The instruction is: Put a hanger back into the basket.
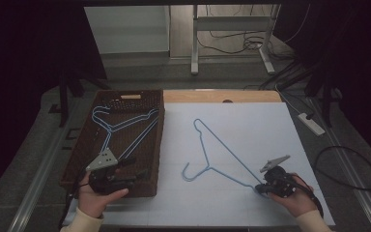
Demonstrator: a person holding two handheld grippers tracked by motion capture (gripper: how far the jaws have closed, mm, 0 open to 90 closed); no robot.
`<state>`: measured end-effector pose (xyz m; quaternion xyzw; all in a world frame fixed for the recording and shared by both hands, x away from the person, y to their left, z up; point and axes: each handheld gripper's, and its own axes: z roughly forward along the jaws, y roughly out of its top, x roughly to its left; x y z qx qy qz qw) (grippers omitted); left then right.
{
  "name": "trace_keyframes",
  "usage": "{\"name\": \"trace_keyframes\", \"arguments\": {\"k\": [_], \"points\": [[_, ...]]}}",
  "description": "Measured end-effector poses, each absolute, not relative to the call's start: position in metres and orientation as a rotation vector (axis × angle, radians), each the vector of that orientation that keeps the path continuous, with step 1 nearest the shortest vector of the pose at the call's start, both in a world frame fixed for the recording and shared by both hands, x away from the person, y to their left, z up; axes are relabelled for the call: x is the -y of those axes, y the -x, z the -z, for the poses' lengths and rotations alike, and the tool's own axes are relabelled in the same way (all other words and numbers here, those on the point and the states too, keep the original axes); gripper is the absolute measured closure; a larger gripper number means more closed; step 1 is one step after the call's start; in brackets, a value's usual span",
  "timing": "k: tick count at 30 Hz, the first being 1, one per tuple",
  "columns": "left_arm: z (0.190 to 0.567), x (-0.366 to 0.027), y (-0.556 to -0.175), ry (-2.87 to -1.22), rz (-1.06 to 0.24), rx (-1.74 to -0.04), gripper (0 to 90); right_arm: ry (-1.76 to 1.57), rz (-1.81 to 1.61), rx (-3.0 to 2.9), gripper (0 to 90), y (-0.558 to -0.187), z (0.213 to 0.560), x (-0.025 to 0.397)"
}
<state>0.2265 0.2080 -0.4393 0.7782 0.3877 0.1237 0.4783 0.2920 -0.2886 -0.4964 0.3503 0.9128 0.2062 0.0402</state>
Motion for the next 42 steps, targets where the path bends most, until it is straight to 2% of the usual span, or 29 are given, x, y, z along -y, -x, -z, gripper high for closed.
{"name": "trace_keyframes", "arguments": {"k": [12,42], "points": [[0.44,-0.208,-0.228,-1.902,-0.298,-0.948,35.6,-0.918,-0.721,-2.928,90.0,-0.265,0.5,0.247],[0.441,-0.21,-0.228,-1.9,-0.297,-0.951,35.7,-0.624,-0.918,-3.067,90.0,-0.264,0.512,0.145]]}}
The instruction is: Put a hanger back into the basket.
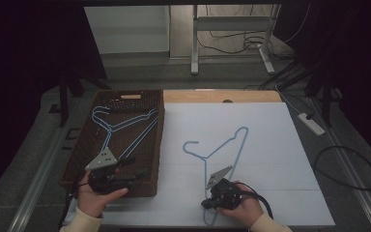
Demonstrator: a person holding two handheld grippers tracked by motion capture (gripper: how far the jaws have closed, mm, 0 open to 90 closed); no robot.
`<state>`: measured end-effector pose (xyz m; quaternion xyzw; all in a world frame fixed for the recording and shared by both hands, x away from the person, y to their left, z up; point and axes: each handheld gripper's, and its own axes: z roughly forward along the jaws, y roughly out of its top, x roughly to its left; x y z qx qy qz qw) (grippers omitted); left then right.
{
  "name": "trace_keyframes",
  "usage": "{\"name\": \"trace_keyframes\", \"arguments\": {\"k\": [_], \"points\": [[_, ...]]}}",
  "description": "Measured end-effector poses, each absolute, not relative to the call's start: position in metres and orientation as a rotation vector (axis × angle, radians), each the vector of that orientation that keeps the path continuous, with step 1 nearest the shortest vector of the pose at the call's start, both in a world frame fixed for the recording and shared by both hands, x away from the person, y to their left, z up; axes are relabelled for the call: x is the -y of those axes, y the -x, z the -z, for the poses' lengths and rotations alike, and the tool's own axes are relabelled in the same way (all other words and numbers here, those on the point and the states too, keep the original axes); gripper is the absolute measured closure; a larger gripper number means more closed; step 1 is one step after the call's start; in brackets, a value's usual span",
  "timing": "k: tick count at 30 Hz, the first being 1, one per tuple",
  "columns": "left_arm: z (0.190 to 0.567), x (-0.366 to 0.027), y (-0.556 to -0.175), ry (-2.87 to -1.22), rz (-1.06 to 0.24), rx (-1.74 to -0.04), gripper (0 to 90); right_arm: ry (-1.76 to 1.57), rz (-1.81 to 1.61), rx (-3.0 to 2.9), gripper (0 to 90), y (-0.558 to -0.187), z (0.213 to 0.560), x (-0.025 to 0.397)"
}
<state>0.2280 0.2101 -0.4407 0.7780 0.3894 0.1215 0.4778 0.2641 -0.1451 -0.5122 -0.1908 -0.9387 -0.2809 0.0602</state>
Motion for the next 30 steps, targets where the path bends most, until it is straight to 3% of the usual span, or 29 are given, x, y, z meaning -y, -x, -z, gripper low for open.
{"name": "trace_keyframes", "arguments": {"k": [16,23,30], "points": [[0.441,-0.21,-0.228,-1.904,-0.297,-0.948,35.7,0.583,0.984,2.853,90.0,-0.272,0.518,0.124],[0.441,-0.21,-0.228,-1.903,-0.296,-0.947,35.8,0.796,1.058,2.929,90.0,-0.3,0.502,0.165],[0.44,-0.211,-0.228,-1.9,-0.299,-0.949,35.8,1.15,1.035,2.96,90.0,-0.351,0.498,0.214]]}}
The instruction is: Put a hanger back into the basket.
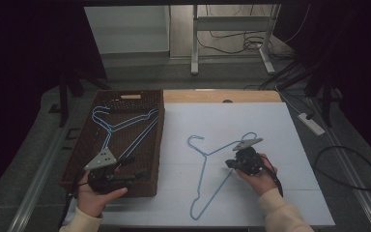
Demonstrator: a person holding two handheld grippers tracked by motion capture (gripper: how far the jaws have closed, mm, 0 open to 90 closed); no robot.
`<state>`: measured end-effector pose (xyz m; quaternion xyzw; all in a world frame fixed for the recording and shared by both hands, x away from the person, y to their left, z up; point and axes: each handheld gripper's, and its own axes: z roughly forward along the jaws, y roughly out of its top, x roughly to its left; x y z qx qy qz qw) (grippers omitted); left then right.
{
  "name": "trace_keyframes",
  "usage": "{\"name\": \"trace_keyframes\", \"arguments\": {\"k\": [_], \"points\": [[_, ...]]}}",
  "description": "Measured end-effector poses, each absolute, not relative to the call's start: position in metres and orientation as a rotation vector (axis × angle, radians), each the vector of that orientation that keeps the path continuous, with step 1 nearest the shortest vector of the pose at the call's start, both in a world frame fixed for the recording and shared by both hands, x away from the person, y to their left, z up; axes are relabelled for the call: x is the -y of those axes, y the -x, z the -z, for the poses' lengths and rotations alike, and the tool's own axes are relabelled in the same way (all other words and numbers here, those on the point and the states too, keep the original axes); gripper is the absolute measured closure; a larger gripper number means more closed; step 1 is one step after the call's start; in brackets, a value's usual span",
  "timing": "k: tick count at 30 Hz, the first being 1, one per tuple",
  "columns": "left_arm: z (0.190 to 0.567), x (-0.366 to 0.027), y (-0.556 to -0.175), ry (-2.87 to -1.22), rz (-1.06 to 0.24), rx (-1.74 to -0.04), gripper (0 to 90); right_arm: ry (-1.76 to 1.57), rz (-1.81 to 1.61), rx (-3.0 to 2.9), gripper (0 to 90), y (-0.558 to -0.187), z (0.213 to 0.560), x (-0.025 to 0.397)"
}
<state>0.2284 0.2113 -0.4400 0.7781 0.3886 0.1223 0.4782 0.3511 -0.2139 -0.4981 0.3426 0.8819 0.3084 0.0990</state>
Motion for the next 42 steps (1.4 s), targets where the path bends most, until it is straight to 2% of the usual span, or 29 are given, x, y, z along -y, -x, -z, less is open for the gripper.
{"name": "trace_keyframes", "arguments": {"k": [4,9,21,26,32,37,40,42], "points": [[0.44,-0.211,-0.228,-1.901,-0.299,-0.947,35.9,-1.108,-0.851,-2.561,90.0,-0.374,0.503,0.228],[0.44,-0.212,-0.228,-1.899,-0.302,-0.946,35.9,-1.19,-0.813,-2.528,90.0,-0.382,0.509,0.237],[0.439,-0.212,-0.227,-1.895,-0.299,-0.946,36.0,-1.208,-0.712,-2.552,90.0,-0.359,0.505,0.245],[0.439,-0.212,-0.227,-1.892,-0.3,-0.946,36.0,-1.241,-0.725,-2.55,90.0,-0.342,0.504,0.257],[0.44,-0.21,-0.228,-1.881,-0.297,-0.945,35.9,-1.199,-0.792,-2.55,89.8,-0.339,0.501,0.259],[0.44,-0.21,-0.228,-1.885,-0.301,-0.946,35.9,-1.108,-0.861,-2.544,77.9,-0.343,0.491,0.246],[0.441,-0.209,-0.228,-1.886,-0.299,-0.943,35.8,-1.064,-0.892,-2.541,65.0,-0.35,0.483,0.233],[0.441,-0.209,-0.228,-1.887,-0.297,-0.943,35.8,-1.063,-0.914,-2.533,61.0,-0.358,0.479,0.223]]}}
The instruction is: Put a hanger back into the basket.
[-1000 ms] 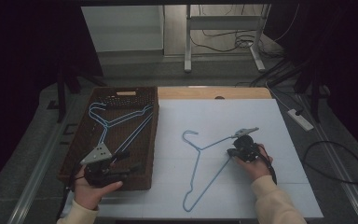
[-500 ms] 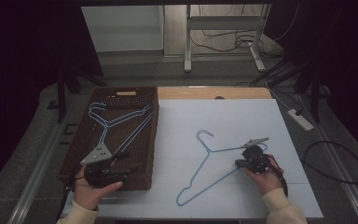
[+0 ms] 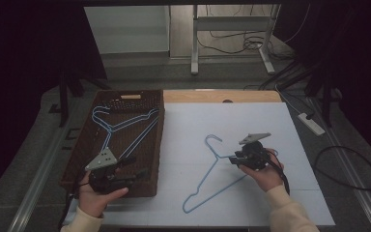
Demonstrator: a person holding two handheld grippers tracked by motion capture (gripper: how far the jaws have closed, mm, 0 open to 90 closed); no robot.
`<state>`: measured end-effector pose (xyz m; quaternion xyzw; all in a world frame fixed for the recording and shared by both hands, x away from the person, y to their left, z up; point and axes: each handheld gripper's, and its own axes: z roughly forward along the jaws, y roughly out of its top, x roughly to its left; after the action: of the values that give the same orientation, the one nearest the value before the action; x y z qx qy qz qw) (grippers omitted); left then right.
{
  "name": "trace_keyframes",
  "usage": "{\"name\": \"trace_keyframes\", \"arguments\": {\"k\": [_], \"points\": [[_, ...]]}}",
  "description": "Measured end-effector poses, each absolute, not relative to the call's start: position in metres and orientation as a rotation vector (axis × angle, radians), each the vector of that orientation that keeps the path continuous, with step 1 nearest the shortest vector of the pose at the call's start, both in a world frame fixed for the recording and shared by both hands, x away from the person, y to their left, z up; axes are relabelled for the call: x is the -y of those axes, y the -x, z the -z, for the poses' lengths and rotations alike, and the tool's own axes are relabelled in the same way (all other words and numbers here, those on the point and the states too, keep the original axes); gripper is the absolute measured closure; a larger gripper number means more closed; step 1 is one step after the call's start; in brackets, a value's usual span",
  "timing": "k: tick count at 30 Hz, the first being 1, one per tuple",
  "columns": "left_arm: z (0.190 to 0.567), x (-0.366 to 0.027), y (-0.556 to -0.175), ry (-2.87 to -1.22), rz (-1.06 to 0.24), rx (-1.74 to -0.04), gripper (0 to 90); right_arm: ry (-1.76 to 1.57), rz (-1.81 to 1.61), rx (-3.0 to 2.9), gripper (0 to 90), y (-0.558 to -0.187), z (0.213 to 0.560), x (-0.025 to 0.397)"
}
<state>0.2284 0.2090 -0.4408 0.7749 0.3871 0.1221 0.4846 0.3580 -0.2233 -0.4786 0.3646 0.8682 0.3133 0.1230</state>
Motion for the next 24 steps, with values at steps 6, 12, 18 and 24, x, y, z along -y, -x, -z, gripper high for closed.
{"name": "trace_keyframes", "arguments": {"k": [6,12,18,24], "points": [[0.441,-0.208,-0.228,-1.886,-0.295,-0.941,35.9,-1.045,-0.896,-2.568,54.3,-0.387,0.477,0.19],[0.441,-0.208,-0.229,-1.89,-0.292,-0.933,35.9,-1.035,-0.813,-2.609,53.2,-0.414,0.487,0.162],[0.442,-0.207,-0.229,-1.887,-0.287,-0.928,35.9,-1.052,-0.733,-2.653,56.9,-0.434,0.499,0.14],[0.441,-0.207,-0.229,-1.886,-0.286,-0.926,35.9,-1.055,-0.665,-2.662,65.3,-0.444,0.507,0.129]]}}
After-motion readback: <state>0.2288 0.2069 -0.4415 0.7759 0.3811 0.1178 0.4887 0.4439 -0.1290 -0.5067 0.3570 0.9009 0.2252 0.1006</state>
